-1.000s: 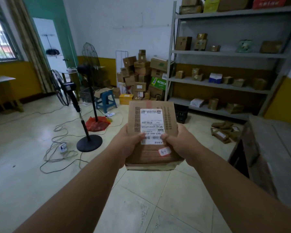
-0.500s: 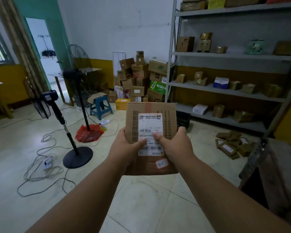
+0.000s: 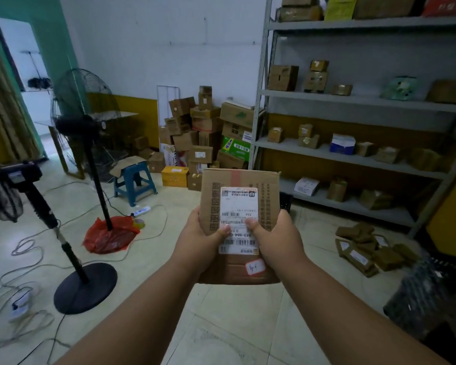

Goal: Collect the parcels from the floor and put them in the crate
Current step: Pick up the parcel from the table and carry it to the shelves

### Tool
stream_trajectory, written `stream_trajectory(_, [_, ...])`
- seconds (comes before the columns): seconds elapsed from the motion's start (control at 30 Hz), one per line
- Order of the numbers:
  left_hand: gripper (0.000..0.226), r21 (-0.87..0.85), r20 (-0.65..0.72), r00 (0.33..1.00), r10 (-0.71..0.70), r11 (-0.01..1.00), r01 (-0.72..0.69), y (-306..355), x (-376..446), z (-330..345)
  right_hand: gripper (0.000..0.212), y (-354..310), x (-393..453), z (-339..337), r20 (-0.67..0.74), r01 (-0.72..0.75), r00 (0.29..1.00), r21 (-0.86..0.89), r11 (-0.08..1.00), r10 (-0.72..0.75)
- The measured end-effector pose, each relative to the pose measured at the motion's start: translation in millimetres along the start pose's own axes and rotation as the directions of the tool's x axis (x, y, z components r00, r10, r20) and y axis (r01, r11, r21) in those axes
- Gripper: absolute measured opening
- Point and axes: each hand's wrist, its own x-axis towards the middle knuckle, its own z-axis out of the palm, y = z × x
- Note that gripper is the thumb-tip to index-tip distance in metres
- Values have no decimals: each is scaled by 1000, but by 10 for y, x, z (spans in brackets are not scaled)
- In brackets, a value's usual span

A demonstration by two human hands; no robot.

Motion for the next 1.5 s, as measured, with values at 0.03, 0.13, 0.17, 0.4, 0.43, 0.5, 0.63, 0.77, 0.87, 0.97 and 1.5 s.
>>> stream_trajectory(0.03, [59, 0, 19, 1000, 6, 1000, -6, 41, 216, 2, 31, -25, 188, 45, -19, -1, 1000, -9, 1000, 1])
stream_trajectory(0.13, [59, -35, 75, 997, 23, 999, -20, 125, 842, 47, 25, -54, 721, 167, -88, -29, 996, -12, 1000, 28])
stream_trajectory(0.17, [58, -32, 83, 996, 28, 999, -25, 132, 1035, 84, 23, -40, 882, 195, -103, -44, 994, -10, 999, 43])
stream_trajectory(0.4, [42, 22, 138, 990, -1, 1000, -2, 39, 2258, 763, 22, 375, 2020, 117, -192, -112, 977, -81, 990, 94])
stream_trajectory(0.43, [41, 27, 141, 990, -6, 1000, 2, 19, 2442, 900, 23, 477, 2220, 98, -198, -122, 975, -81, 989, 104])
stream_trajectory(0.5, [41, 49, 137, 990, -8, 999, 1, -23, 2842, 1176, 23, 674, 2665, 65, -199, -145, 972, -87, 986, 125])
stream_trajectory(0.63, [40, 71, 122, 992, -24, 997, 16, 11, 3687, 1648, 23, 971, 3653, 27, -176, -158, 974, -61, 986, 145])
stream_trajectory(0.77, [38, 117, 83, 995, -56, 992, 46, 124, 4518, 2035, 26, 1161, 4597, 29, -146, -182, 974, -38, 983, 175])
stream_trajectory(0.87, [38, 109, 57, 996, -67, 992, 60, 153, 5074, 2270, 27, 1217, 5235, 29, -136, -195, 973, -67, 978, 185])
stream_trajectory(0.97, [34, 109, 40, 996, -85, 991, 80, 127, 5575, 2381, 25, 1274, 5774, 118, -102, -200, 976, -86, 976, 191])
stream_trajectory(1.5, [40, 208, 258, 963, -77, 978, 22, 30, 9201, 3171, 22, 1716, 8987, 853, -311, -320, 904, -31, 947, 295])
